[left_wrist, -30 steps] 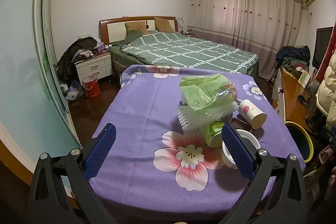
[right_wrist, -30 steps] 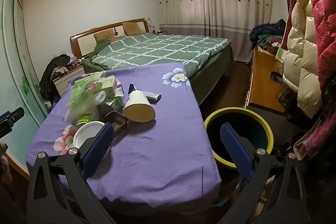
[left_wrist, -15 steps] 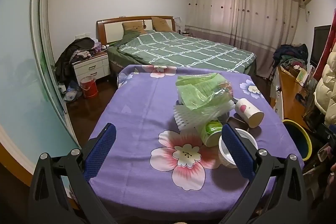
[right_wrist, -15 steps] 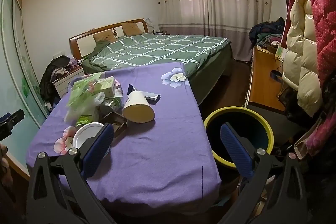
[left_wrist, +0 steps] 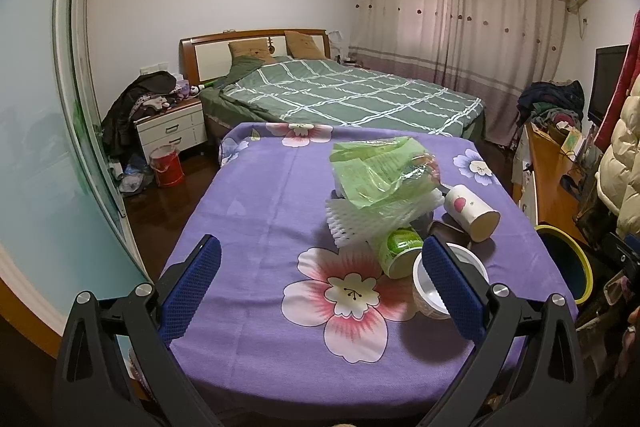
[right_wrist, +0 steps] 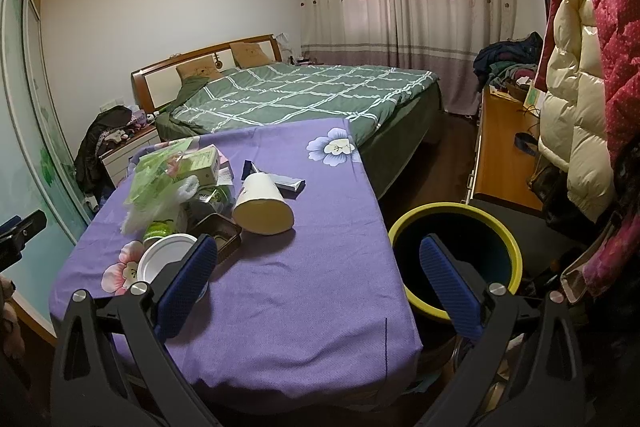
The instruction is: Collect trash
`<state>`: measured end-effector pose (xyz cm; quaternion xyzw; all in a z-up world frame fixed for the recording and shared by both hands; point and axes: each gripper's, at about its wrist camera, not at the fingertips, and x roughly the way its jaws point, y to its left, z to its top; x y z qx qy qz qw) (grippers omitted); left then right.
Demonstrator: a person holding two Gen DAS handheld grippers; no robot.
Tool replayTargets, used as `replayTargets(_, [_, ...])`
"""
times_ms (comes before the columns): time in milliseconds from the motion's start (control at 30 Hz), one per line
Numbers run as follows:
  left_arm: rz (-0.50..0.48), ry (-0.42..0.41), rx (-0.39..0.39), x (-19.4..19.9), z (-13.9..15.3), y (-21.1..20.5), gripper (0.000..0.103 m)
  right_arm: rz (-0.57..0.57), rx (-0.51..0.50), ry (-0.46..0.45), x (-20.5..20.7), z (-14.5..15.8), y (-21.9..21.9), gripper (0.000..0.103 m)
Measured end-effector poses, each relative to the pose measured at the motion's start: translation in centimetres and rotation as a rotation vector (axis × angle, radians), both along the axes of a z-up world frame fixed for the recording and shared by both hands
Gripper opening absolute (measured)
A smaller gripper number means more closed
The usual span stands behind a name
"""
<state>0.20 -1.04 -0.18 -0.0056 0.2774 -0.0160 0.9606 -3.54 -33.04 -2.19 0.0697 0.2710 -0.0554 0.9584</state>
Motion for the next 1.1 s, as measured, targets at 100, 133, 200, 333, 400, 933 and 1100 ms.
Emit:
replayTargets(100, [-0.004, 0.003, -0.002, 0.1, -0.03, -0.04, 0.099, -0.001, 0.003, 0.002, -0.03, 0.04, -0.04, 0.097])
replayTargets(133, [-0.005, 0.004, -0.001, 0.11, -0.04, -0.07, 0.099, 0.0, 0.003, 0.001, 0.01, -0.02, -0.1, 0.097])
replayTargets(200, [-0.004, 0.004, -0.001, 0.13, -0.07, -0.07, 0.099, -0.001, 0.003, 0.003, 0.01, -0.01, -0.12, 0.097])
replayTargets(333, [-0.004, 0.004, -0.002, 0.13, -0.1, -0.11, 0.099, 0.0, 0.001, 0.002, 0.05, -0.01, -0.13, 0.097])
replayTargets(400, [-0.004, 0.003, -0.001, 0.11, -0.1, -0.13, 0.099, 0.0, 0.003, 0.003, 0.08, -0.04, -0.18, 0.097])
replayTargets(933, [-0.006, 0.003, 0.0, -0.02, -0.11, -0.11, 0.099, 0.0, 0.005, 0.004, 0.09, -0.14, -0.25, 0.097])
replayTargets(1100, [-0.004, 0.005, -0.001, 0.02, -0.09, -0.1, 0.099, -0.002, 0.004, 0.004, 0.13, -0.15, -0.25, 0.097])
